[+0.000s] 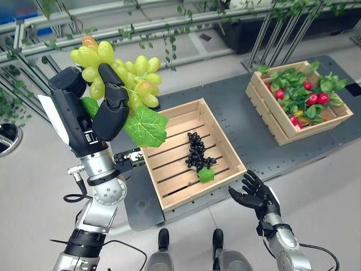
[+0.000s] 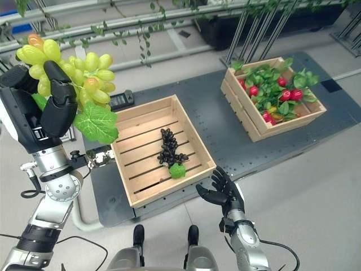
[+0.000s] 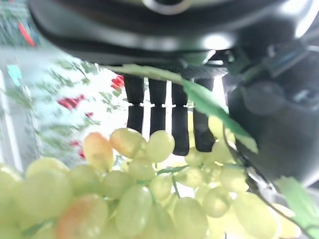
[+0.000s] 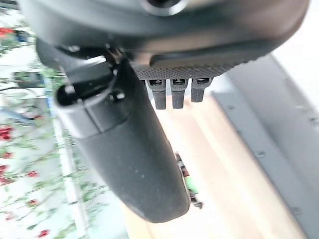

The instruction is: Pick up the fruits from the basket on one side to the basket on the other side

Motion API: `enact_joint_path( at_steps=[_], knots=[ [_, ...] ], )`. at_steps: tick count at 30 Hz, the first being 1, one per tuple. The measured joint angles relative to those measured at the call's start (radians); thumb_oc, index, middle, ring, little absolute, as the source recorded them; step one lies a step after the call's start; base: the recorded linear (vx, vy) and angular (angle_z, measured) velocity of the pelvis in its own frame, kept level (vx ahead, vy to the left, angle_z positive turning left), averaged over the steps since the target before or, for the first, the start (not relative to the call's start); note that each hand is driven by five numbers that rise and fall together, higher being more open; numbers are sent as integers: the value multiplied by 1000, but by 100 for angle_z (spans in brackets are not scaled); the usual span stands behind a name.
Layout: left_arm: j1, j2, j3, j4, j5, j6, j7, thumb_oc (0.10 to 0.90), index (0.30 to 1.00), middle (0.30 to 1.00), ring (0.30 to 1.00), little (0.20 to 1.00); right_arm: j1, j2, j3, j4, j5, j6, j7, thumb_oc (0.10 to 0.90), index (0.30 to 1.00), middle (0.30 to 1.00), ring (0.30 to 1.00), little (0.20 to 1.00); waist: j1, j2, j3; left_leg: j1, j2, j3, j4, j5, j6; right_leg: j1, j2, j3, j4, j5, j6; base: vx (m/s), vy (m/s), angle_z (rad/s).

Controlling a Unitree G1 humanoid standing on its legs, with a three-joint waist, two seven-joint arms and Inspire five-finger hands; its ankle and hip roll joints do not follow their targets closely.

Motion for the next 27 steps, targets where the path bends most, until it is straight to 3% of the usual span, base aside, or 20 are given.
enact_joint_path(
  at_steps=[4,10,13,18,20,24,27],
  knots=[
    [46,-8,0,0,-62,2,-86,400,300,300,300,300,17,-1,-1,-24,-2,6,0,800,900,900,900,900,-12,9,-45,12,1,3,0,-7,2,9,1,4,0,-3,0,77,-3,-2],
    [92,-11,0,-2,-224,3,-227,400,300,300,300,300,55,-5,-2,-42,-1,9,0,800,900,900,900,900,-12,10,-48,22,2,3,0,-5,5,18,2,6,0,-3,-1,17,-3,0],
    [124,-32,0,-2,-343,3,-332,400,300,300,300,300,81,-28,-10,-146,0,19,0,800,900,900,900,900,-12,8,-49,22,2,3,0,-4,6,18,2,6,0,-3,-1,0,0,0],
    [133,-38,5,-3,-403,3,-411,400,300,300,300,300,58,-72,-80,-255,-28,19,-2,800,900,900,900,900,-12,4,-51,24,1,8,0,-2,3,18,2,8,0,-2,0,0,0,0],
    [132,-36,13,-4,-417,3,-428,400,300,300,300,300,44,-103,-107,-266,-48,39,-6,800,900,900,900,900,-13,-2,-55,25,1,11,1,-2,3,18,2,10,0,-2,0,1,9,-4],
    [133,-26,56,-49,-458,29,-465,400,300,300,300,300,51,-182,-176,-280,-69,140,-10,800,900,900,900,900,-12,-17,-64,29,0,28,2,-5,3,12,2,29,0,-1,2,-2,2,-10],
    [131,-2,70,-73,-470,34,-489,400,300,300,300,300,55,-225,-211,-318,-68,167,-9,800,900,900,900,900,-22,-18,-65,34,0,31,0,-6,4,13,1,34,0,1,3,-27,4,-8]
  ],
)
